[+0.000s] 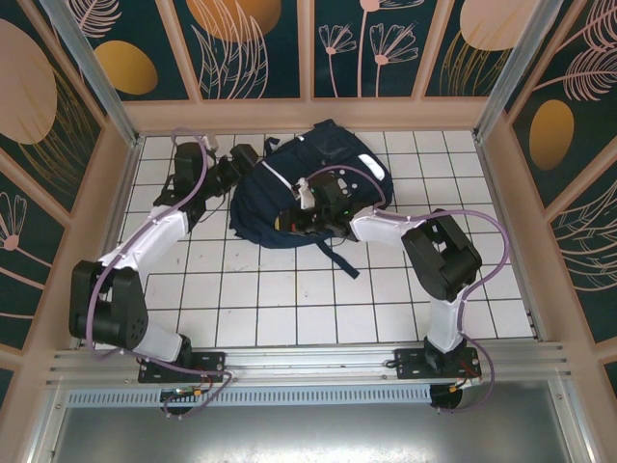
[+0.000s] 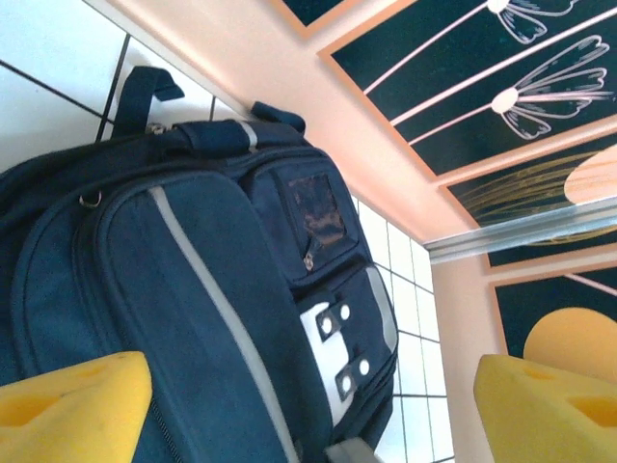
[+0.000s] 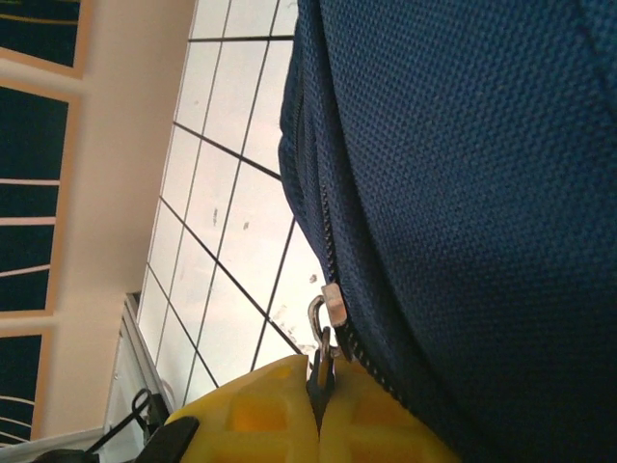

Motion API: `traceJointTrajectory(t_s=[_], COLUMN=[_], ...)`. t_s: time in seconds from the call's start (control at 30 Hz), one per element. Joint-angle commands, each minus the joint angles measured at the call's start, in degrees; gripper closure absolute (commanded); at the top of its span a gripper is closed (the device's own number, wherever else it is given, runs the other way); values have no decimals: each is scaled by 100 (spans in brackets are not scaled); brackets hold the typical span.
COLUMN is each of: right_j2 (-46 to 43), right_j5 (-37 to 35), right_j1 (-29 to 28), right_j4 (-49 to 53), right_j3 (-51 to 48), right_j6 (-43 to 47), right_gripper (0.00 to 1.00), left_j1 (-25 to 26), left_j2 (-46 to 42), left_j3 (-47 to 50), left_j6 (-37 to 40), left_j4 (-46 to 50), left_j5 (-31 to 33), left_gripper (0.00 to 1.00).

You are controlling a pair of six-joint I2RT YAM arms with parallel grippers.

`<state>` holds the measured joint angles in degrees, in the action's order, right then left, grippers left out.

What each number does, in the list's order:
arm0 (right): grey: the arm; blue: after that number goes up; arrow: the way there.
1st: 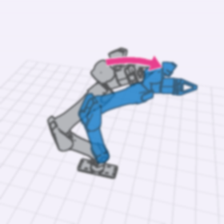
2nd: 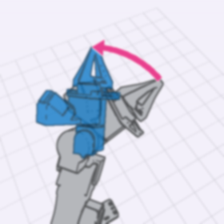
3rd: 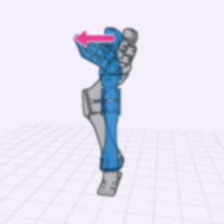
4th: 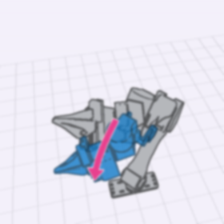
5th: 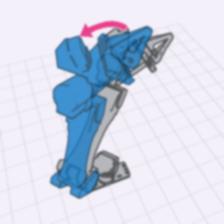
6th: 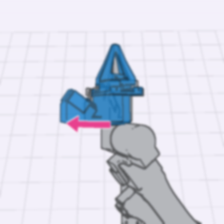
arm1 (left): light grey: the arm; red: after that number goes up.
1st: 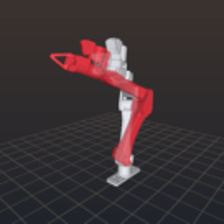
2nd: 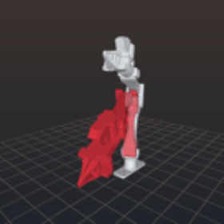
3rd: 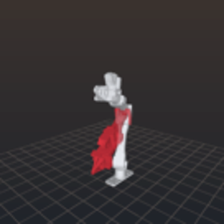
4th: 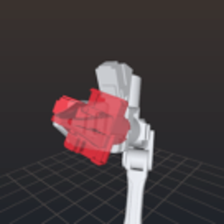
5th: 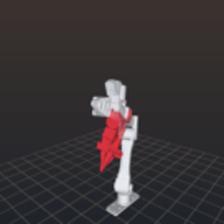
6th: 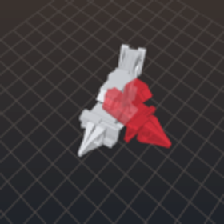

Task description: Pack the student bag

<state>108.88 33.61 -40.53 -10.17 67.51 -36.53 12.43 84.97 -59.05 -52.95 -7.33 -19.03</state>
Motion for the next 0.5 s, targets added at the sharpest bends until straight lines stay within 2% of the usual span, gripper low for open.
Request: traceJointTrajectory(t_s=[0.0,0.1,0.4,0.47], right_j2=[-25,-51,-198,-185], right_j5=[466,568,547,585], right_j1=[-7,-50,-86,-99], right_j4=[-1104,-1197,-1320,-1270], right_j3=[232,263,199,239], right_j6=[5,-14,-62,-60], right_gripper=[100,100,100,100], left_j1=[14,19,209,230], left_j2=[21,124,597,773], left_j3=[455,795,1189,1244], left_j6=[-327,-710,-966,-1104], left_j4=[-69,-541,-1009,-1287], left_j5=[-114,-272,-342,-365], left_gripper=[12,14,17,20])
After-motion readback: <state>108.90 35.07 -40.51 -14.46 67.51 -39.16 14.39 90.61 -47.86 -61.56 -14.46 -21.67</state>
